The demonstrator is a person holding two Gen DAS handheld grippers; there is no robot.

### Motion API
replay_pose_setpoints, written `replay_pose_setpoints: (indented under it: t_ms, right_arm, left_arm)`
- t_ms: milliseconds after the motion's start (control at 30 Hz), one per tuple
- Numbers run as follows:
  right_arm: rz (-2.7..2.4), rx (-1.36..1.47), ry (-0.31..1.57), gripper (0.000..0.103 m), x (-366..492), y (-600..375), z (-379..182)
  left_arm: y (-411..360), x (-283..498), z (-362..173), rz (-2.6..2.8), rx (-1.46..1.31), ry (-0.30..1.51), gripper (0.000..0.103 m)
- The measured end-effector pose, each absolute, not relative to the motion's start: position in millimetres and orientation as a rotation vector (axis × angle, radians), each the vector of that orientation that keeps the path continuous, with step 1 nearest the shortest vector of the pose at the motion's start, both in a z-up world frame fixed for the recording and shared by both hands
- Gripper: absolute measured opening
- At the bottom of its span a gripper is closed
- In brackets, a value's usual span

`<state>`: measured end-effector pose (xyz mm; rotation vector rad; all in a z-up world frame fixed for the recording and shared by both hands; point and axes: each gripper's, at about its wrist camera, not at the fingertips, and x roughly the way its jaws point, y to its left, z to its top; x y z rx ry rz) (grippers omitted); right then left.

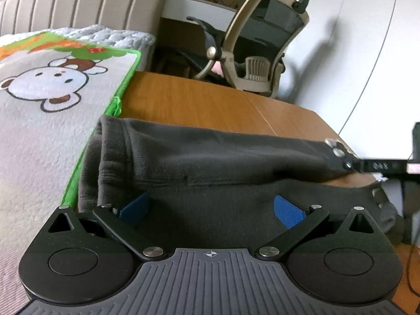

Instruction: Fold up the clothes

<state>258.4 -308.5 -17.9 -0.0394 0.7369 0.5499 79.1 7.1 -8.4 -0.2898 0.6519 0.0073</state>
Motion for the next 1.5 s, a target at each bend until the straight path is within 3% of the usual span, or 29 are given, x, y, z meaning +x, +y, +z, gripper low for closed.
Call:
replay_pose_setpoints:
  t_ms: [533,1067,1500]
  right_arm:
    - [0.542,-0.065,0.687,0.103,153,-364,-15]
    - [0.505,-0.213,0.699,0.103,197,-320,-20]
    - [0.449,-0.198,0.692,0.103,255,-294,-23]
  left_arm:
    - [-14,44,5,0.042,-0.334,0.730,0.103]
    - [11,89,-5,0.021,-0.382,0.641,0.103]
    - [9,136,-9,0.078,-0.244,0.625,0.103]
